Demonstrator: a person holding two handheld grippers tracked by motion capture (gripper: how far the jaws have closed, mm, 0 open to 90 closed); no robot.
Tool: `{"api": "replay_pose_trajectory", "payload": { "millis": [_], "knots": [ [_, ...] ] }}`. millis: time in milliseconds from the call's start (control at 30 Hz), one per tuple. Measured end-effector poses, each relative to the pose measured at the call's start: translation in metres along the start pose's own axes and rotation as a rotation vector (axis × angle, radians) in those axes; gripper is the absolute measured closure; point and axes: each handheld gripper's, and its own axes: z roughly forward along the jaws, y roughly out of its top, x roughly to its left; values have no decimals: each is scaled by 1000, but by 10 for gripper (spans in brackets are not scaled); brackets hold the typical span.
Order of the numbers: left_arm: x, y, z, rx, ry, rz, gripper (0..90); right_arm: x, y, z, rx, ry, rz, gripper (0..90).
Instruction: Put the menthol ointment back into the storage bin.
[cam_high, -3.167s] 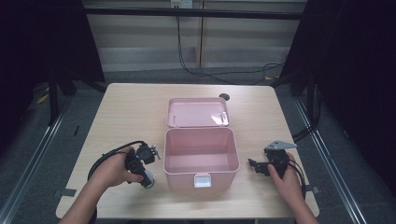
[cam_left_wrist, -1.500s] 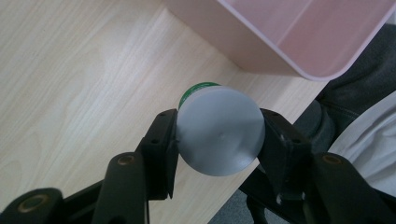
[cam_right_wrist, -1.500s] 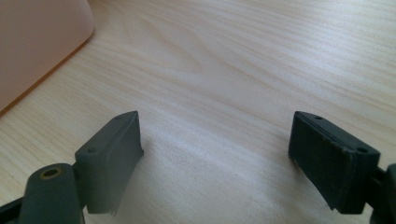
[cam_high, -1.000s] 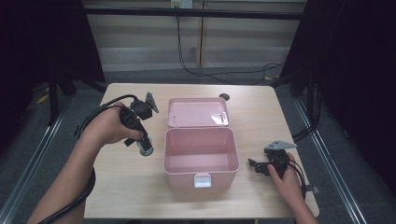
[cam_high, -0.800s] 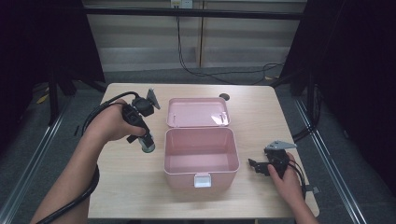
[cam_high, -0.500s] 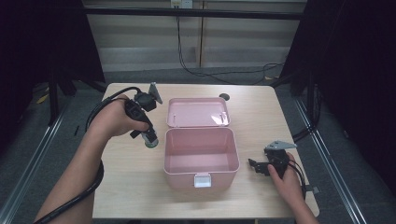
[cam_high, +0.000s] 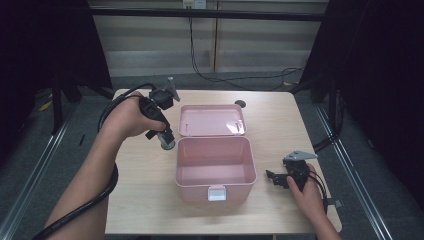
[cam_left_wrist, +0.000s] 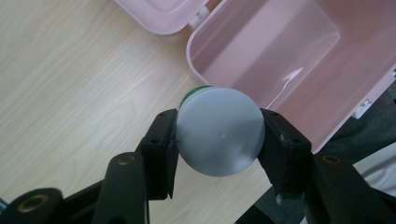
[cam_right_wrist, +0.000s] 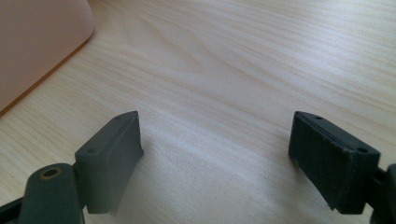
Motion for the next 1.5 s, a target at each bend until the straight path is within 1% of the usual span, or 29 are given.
{"api": "replay_pose_trajectory", "payload": {
  "millis": [67, 233, 300, 333, 467, 533, 633, 700, 733, 867, 933, 967, 1000, 1100, 1133, 1167, 1200, 1233, 1300, 1367, 1433, 1467, 1500],
  "knots": [
    [-3, 4, -1, -5, 6, 3, 504, 0, 0, 0, 2, -1, 3, 169],
    [-8, 14, 1, -2, 0, 15, 505, 0, 0, 0, 0, 0, 0, 169],
    [-9, 16, 2, 1, -5, 15, 504, 0, 0, 0, 0, 0, 1, 169],
    [-10, 20, 4, -3, -11, 17, 504, 0, 0, 0, 1, 0, 4, 169],
    [-14, 26, 8, -2, -10, 11, 505, 0, 0, 0, 0, 0, 2, 169],
    [-18, 32, 10, 6, -9, 31, 504, 0, 0, 0, 0, 0, 2, 169],
    [-21, 35, 10, 3, -14, 36, 505, 0, 0, 0, 0, 0, 2, 169],
    [-24, 39, 10, 12, -10, 48, 504, 0, 0, 0, 0, 0, 0, 169],
    [-26, 41, 11, 12, -16, 50, 505, 0, 0, 0, 0, 0, 0, 169],
    [-29, 45, 14, 15, -17, 56, 504, 0, 0, 0, 1, -1, 2, 169],
    [-30, 47, 18, 20, -13, 55, 504, 0, 0, 0, 2, -1, 3, 169],
    [-31, 48, 21, 28, -20, 51, 505, 0, 0, 0, -1, 0, 1, 169],
    [-31, 49, 23, 31, -20, 59, 504, 0, 0, 0, 0, 0, 1, 169],
    [-33, 52, 32, 38, -24, 48, 504, 0, 0, 0, 0, 0, 2, 169],
    [-32, 52, 33, 43, -26, 56, 505, 0, 0, 0, 0, 0, 2, 169],
    [-33, 53, 37, 41, -28, 46, 504, 0, 0, 0, 0, 0, 1, 169],
    [-33, 54, 39, 46, -30, 54, 505, 0, 0, 0, 0, 0, 2, 169],
    [-34, 54, 42, 50, -29, 52, 505, 0, 0, 0, 1, -1, 4, 169],
    [-36, 56, 48, 54, -28, 45, 504, 0, 0, 0, 0, 0, 2, 169],
    [-36, 56, 51, 58, -30, 52, 504, 0, 0, 0, 0, 0, 2, 169],
    [-37, 56, 55, 53, -36, 45, 504, 0, 0, 0, 0, 0, 2, 169],
    [-38, 57, 57, 59, -36, 45, 504, 0, 0, 0, 0, 0, 2, 169],
    [-38, 57, 60, 64, -38, 55, 504, 0, 0, 0, 0, 0, 1, 169]
  ]
}}
